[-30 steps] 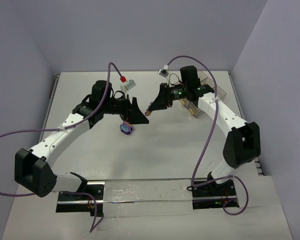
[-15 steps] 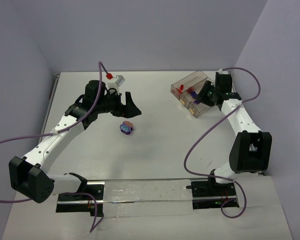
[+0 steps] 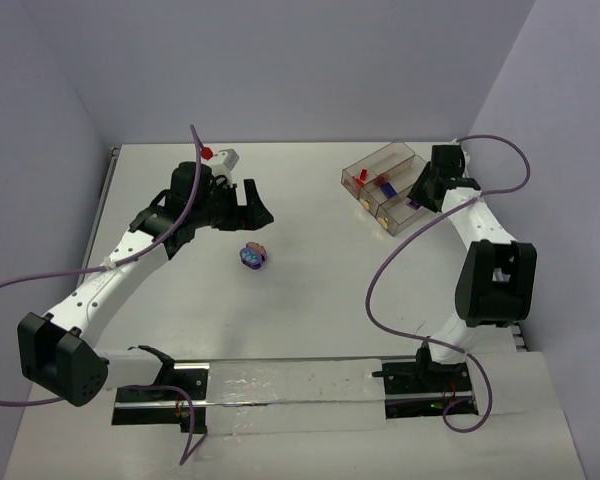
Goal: Sort the legos into containers by color
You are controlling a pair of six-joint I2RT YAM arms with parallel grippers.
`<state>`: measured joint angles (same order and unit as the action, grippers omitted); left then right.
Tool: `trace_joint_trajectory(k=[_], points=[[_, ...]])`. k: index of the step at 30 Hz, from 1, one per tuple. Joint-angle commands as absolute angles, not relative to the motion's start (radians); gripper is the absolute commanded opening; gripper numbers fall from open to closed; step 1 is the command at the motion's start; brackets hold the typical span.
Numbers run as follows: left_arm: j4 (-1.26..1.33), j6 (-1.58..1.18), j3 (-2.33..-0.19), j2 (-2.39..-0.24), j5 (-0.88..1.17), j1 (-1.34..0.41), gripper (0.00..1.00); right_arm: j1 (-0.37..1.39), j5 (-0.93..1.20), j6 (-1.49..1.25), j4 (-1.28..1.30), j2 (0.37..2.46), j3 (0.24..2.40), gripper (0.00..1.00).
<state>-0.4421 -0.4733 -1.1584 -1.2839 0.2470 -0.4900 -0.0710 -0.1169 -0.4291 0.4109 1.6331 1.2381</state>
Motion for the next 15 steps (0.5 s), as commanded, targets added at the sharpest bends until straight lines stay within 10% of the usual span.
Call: trace_joint_trajectory(k=[1, 4, 7, 10, 15], points=[[-0.448, -0.492, -1.178, -1.264, 0.215, -0.488, 0.98, -0.078, -0.121, -0.434, 0.38, 1.711, 1.344, 0.07], [-0.46, -0.492, -1.178, -1.262, 0.205, -0.488, 0.99, -0.078, -0.106, -0.437, 0.379, 1.753, 1.366, 0.19], [-0.472, -0.493, -1.171, -1.257, 0.191, -0.488, 0.99, -0.078, -0.094, -0.437, 0.38, 1.785, 1.382, 0.62], [-0.477, -0.498, -1.163, -1.25, 0.177, -0.488, 0.99, -0.077, -0.097, -0.435, 0.393, 1.787, 1.397, 0.81], [-0.483, -0.511, -1.146, -1.247, 0.144, -0.488, 0.99, -0.077, -0.101, -0.433, 0.4, 1.732, 1.407, 0.88]])
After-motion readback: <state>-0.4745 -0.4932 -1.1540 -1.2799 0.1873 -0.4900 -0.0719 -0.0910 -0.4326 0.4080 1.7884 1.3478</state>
